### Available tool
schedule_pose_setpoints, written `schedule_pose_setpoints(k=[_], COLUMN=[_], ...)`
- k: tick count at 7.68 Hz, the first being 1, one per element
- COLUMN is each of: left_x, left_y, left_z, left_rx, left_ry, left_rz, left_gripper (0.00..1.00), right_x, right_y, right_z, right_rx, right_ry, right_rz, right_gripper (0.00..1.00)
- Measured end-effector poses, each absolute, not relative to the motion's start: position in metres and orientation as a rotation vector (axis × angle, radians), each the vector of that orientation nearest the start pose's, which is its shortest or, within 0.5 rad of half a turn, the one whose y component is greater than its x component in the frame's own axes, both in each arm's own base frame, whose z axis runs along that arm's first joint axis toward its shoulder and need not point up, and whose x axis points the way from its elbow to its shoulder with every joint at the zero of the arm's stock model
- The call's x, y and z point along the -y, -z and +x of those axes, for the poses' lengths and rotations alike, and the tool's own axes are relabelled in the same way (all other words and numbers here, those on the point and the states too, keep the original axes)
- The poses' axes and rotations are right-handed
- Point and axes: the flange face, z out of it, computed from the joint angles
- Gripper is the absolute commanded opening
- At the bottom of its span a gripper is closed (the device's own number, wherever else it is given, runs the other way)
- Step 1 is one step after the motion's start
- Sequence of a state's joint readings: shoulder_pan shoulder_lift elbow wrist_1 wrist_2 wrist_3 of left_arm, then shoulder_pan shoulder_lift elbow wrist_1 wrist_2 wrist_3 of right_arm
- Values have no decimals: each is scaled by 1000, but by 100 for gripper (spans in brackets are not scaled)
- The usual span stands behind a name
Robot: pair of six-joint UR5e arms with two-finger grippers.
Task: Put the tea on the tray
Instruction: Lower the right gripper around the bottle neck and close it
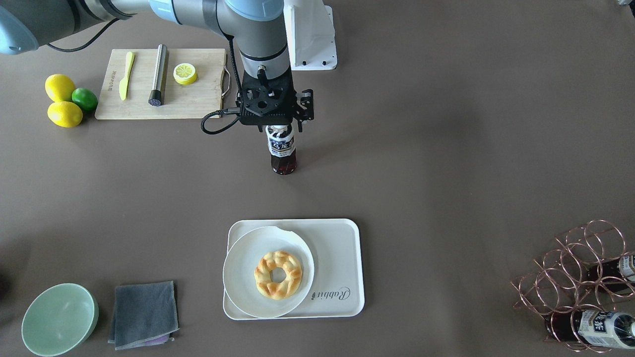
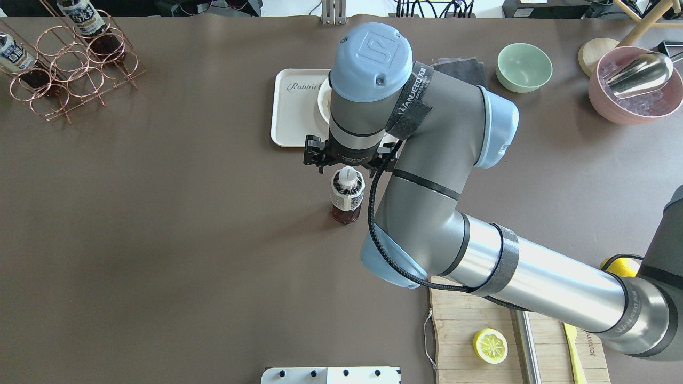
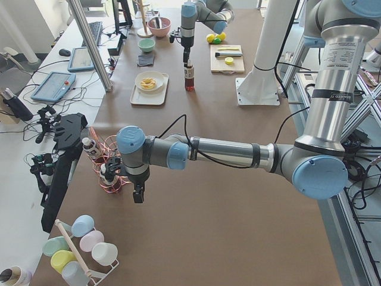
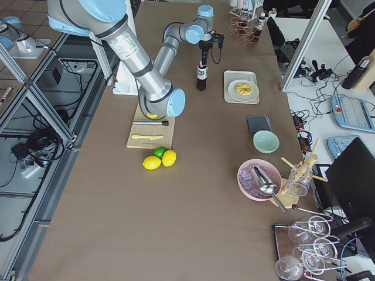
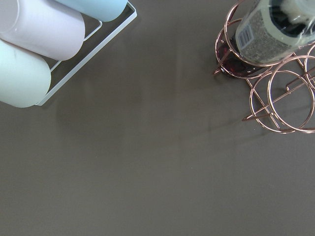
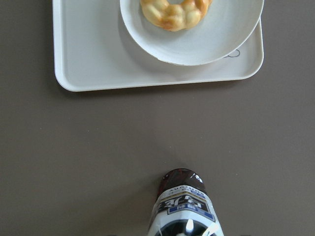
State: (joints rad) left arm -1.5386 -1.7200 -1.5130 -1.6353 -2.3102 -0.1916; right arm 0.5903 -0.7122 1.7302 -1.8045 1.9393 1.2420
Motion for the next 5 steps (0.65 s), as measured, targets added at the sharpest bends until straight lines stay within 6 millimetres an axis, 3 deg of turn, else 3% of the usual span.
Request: schedule_pose_setpoints(k=[1, 3, 5], left_x=[571, 576, 577], left_y=[-603, -602, -601], left_z=[-48, -48, -48], left_rx=[-750, -750, -749], left_ry=[94, 93, 93], left_rz=[65, 67, 69], left_gripper=[97, 97, 97], right_x=[449, 442, 436], right_y=[-98, -93, -94], right_z=[-492, -482, -483], right_rx=[859, 850, 840], right_ry=[-101, -103, -100], right_rz=[32, 23, 17], right_gripper=[86, 75, 72])
